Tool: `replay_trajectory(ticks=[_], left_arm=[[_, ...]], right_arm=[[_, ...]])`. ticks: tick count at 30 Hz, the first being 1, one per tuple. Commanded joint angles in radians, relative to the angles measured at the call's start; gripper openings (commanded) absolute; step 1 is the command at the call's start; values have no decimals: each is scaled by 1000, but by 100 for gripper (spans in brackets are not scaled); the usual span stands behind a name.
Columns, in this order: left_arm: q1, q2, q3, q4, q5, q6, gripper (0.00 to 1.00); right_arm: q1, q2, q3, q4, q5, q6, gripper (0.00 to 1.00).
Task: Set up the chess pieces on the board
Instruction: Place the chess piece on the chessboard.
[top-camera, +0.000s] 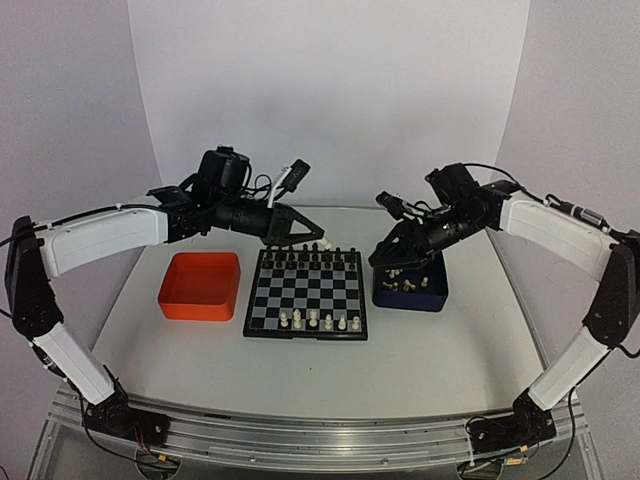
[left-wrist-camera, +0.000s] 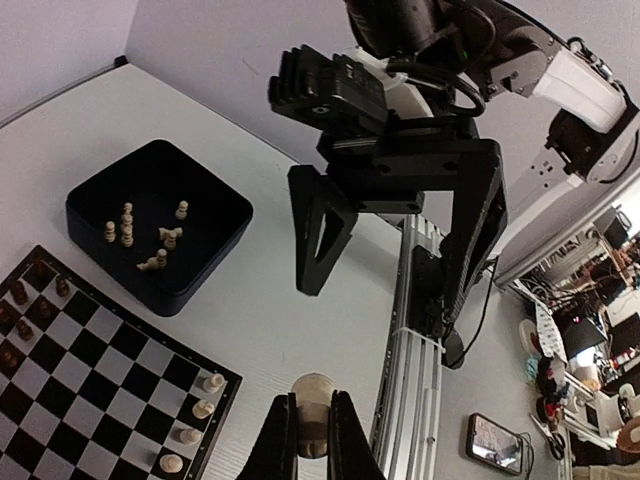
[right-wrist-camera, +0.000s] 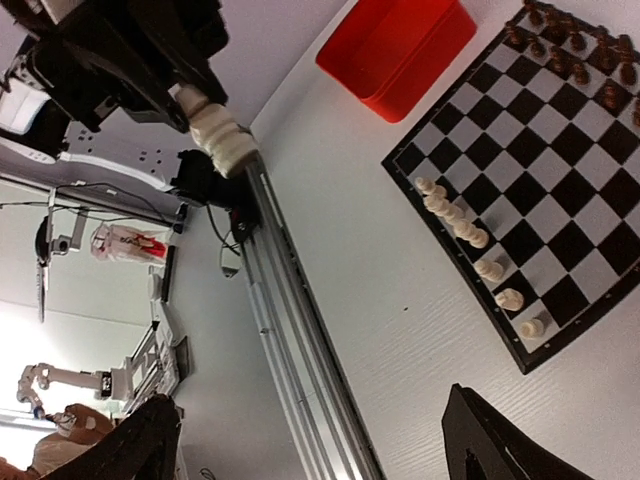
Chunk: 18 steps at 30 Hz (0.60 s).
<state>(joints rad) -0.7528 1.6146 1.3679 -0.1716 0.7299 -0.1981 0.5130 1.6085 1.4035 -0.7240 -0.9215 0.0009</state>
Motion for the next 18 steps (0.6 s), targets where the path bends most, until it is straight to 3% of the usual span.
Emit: replay_trajectory(ticks=[1,5,9,13,18], left_arm=[[0,-105,-39,-124,-398,-130,0],[0,-99,-29,-320,-666,-268,0],[-1,-42,-5,-492,-783,-369,0],[-6,19,16,-591,-801,-444,0],[-34,47,-27,-597,-816,-513,0]], right_arm=[[-66,-80,-49,19,323,76,89],[-104,-83,-80,62,706,209,91],[-110,-74,-102,73,937,248,91],[-111,-73,-118,83,1001,245,91],[-112,-70,-129,89,1020,240,91]])
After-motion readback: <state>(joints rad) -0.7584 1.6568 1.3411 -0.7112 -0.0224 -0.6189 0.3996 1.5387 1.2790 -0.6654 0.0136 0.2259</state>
